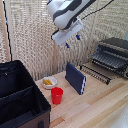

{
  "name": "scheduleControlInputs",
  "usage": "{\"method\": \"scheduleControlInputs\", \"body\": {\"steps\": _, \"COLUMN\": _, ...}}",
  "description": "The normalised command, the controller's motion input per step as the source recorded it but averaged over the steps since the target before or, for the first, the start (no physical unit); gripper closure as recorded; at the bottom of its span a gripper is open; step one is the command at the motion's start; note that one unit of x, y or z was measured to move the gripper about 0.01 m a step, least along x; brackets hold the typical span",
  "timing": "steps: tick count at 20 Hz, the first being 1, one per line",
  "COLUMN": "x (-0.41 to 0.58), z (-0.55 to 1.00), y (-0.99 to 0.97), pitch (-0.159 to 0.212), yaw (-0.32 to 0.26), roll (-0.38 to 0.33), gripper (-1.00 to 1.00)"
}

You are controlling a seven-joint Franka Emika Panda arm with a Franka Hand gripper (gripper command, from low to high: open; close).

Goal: Gently stretch your hand towards the oven tray's handle, obtaining a firm grip, and draw it cautiously out of the oven. Transition your grip to the hot dog bowl, gingerly seizing the edge, and elevate it from the surface. Hover the bowl over the tray, delicately lower it, and temper your grip, establishing the bowl's equilibrium.

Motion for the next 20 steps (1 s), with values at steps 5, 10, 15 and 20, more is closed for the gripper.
{"method": "scheduleControlInputs", "body": {"steps": 5, "x": 0.066, "z": -0.01, "y": 0.33, "pitch": 0.000, "yaw": -0.074, "roll": 0.223, "gripper": -1.00}}
{"method": "scheduleControlInputs", "body": {"steps": 10, "x": 0.097, "z": -0.20, "y": 0.08, "pitch": 0.001, "yaw": -0.026, "roll": 0.154, "gripper": -1.00}}
{"method": "scheduleControlInputs", "body": {"steps": 15, "x": 0.088, "z": -0.41, "y": 0.01, "pitch": -0.001, "yaw": -0.003, "roll": 0.163, "gripper": -1.00}}
{"method": "scheduleControlInputs", "body": {"steps": 20, "x": 0.042, "z": -0.49, "y": 0.13, "pitch": -0.045, "yaw": 0.000, "roll": 0.169, "gripper": -1.00}}
